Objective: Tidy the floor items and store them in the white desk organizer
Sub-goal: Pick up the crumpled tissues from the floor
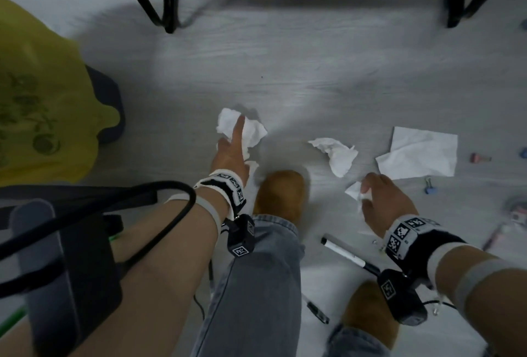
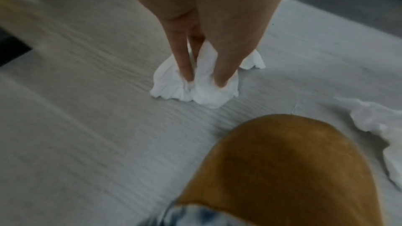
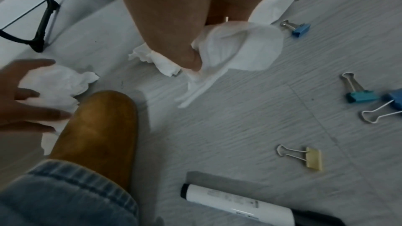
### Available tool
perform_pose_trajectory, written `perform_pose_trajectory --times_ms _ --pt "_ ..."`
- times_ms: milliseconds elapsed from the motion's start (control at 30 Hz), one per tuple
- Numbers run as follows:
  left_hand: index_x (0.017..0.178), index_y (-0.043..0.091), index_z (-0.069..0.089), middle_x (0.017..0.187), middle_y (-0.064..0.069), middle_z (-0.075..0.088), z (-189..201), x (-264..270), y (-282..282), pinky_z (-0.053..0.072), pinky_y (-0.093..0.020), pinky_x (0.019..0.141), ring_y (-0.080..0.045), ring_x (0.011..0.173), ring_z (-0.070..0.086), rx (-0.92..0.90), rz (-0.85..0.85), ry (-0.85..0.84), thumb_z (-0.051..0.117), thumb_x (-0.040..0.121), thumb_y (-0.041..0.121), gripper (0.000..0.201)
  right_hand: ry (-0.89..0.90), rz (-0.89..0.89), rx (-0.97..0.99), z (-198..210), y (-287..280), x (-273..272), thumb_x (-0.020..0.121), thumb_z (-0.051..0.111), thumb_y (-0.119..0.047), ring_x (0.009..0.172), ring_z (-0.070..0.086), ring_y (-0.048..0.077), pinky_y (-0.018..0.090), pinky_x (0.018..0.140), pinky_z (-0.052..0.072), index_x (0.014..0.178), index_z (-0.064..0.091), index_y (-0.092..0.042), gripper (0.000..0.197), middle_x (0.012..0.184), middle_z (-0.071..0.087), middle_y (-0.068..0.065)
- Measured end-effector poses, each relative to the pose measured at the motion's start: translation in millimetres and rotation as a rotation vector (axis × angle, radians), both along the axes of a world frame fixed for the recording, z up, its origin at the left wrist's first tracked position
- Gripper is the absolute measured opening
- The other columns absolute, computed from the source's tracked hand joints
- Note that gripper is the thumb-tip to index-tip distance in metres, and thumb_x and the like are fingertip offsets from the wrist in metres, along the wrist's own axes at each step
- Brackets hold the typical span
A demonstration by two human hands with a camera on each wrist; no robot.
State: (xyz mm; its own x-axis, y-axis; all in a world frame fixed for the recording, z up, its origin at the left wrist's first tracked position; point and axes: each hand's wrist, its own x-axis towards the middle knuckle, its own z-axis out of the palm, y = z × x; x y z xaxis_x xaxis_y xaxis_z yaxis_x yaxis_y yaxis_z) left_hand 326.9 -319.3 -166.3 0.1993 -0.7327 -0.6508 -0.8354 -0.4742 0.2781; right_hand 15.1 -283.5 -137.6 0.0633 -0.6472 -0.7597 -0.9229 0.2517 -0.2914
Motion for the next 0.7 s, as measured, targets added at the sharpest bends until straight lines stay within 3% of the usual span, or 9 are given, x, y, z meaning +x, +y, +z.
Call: perform_pose_trajectory --times_ms 100,233,300,400,467,500,567,633,700 --pt "0.153 0.031 0.022 0.139 -0.02 0.032 -16 2 -11 0.048 -0.037 0.091 -0.036 0.105 0.055 0.094 -0.052 -0.09 0.069 0.087 0.014 0.082 -0.008 -0.039 0.018 -3 -8 1 0.088 0.052 -0.007 0.092 0.057 0.029 0.03 0.075 0.039 0.099 0.046 -0.017 0.016 0.103 0.051 0.007" --pt "0.136 0.008 0.05 0.127 -0.021 0.053 -20 1 -28 0.047 -0.038 0.091 -0.038 0.106 0.059 0.063 -0.168 -0.247 0.056 0.094 0.017 0.043 0.044 -0.116 -0.006 1 -19 -8 0.089 0.056 -0.012 0.1 0.058 0.029 0.035 0.086 0.043 0.109 0.045 -0.019 0.024 0.103 0.053 0.002" --pt "0.123 0.009 0.06 0.114 -0.016 0.061 -8 -18 -41 0.047 -0.036 0.081 -0.035 0.1 0.063 -0.005 -0.216 -0.204 0.054 0.095 0.022 0.031 0.15 -0.125 -0.055 6 -25 -19 0.089 0.058 -0.018 0.099 0.059 0.028 0.039 0.089 0.043 0.108 0.044 -0.022 0.024 0.088 0.05 -0.005" --pt "0.111 0.017 0.063 0.105 -0.007 0.063 11 -73 -51 0.048 -0.034 0.078 -0.029 0.097 0.066 -0.009 -0.402 -0.071 0.054 0.094 0.033 0.025 0.305 -0.157 -0.07 12 -31 -38 0.09 0.06 -0.025 0.099 0.056 0.025 0.039 0.088 0.041 0.102 0.053 -0.025 0.014 0.069 0.037 -0.01" --pt "0.116 0.019 0.059 0.111 -0.004 0.06 16 -115 -50 0.05 -0.037 0.079 -0.027 0.101 0.065 0.088 -0.577 0.012 0.054 0.092 0.038 0.031 0.328 -0.203 -0.062 11 -33 -50 0.09 0.06 -0.025 0.097 0.057 0.026 0.039 0.087 0.042 0.095 0.058 -0.026 0.005 0.069 0.039 -0.009" --pt "0.127 0.019 0.052 0.12 -0.005 0.058 14 -133 -47 0.049 -0.038 0.08 -0.028 0.104 0.064 0.121 -0.66 0.045 0.053 0.093 0.037 0.039 0.324 -0.225 -0.074 9 -33 -55 0.09 0.06 -0.023 0.094 0.058 0.026 0.039 0.086 0.043 0.094 0.058 -0.026 0.005 0.074 0.044 -0.007" --pt "0.143 0.024 0.028 0.128 -0.008 0.054 6 -160 -44 0.048 -0.039 0.078 -0.03 0.097 0.062 0.153 -0.753 0.107 0.058 0.091 0.031 0.061 0.295 -0.267 -0.114 1 -36 -65 0.089 0.061 -0.019 0.078 0.058 0.027 0.038 0.08 0.047 0.105 0.053 -0.024 0.019 0.105 0.05 0.002" --pt "0.145 0.041 0.012 0.127 -0.009 0.055 -5 -174 -47 0.053 -0.042 0.08 -0.031 0.092 0.063 0.22 -0.73 0.166 0.061 0.089 0.028 0.075 0.251 -0.3 -0.134 -6 -42 -73 0.086 0.065 -0.013 0.063 0.055 0.027 0.036 0.068 0.05 0.126 0.041 -0.03 0.05 0.132 0.034 0.006" --pt "0.139 0.049 0.014 0.123 -0.011 0.058 -12 -179 -54 0.054 -0.04 0.079 -0.033 0.092 0.066 0.25 -0.736 0.174 0.06 0.09 0.029 0.07 0.233 -0.27 -0.129 -15 -55 -80 0.084 0.066 -0.008 0.056 0.053 0.024 0.03 0.061 0.046 0.142 0.026 -0.043 0.078 0.145 0.018 0.006"
